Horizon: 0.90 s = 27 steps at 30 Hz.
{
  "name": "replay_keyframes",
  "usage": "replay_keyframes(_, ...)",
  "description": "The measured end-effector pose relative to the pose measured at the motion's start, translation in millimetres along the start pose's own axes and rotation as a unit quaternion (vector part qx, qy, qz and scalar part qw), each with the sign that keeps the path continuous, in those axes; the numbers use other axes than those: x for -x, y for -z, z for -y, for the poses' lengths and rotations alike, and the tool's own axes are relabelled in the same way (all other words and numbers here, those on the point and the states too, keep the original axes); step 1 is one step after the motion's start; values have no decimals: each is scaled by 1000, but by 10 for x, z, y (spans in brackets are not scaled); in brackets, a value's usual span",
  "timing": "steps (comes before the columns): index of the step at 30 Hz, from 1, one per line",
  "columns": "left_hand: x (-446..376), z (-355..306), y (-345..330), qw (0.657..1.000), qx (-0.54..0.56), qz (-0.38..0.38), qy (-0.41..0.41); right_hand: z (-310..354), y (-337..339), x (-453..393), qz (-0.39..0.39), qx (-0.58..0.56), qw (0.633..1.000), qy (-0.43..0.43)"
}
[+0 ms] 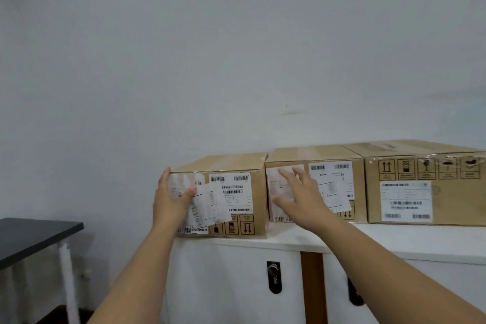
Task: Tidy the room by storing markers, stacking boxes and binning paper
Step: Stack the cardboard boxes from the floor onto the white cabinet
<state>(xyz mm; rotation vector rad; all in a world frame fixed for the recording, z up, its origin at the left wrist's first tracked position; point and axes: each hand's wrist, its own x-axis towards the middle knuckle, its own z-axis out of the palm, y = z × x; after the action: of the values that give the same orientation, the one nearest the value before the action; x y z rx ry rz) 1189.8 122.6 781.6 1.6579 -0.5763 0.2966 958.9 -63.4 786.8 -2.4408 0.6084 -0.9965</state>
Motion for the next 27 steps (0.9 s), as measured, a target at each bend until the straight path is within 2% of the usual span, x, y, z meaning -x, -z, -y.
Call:
replay_keyframes(4,-230,109,-285,1000,-1,28,3,-333,231,-188,-60,193,979,-34)
replay_keyframes(7,-372,167,-431,998,-3,64,3,-548,357,-243,-51,254,963,-71)
replay_keyframes(11,-525,215,-557,996,7,91,8,-633,391,-257,-47,271,959,-65)
replay_keyframes(17,-677,249,-717,996,-9,87,5,-636,365,-256,-53,284,956,-54)
replay_keyframes(27,-587,207,-767,995,-49,86,18,-658,424,-211,-13,303,952,-44)
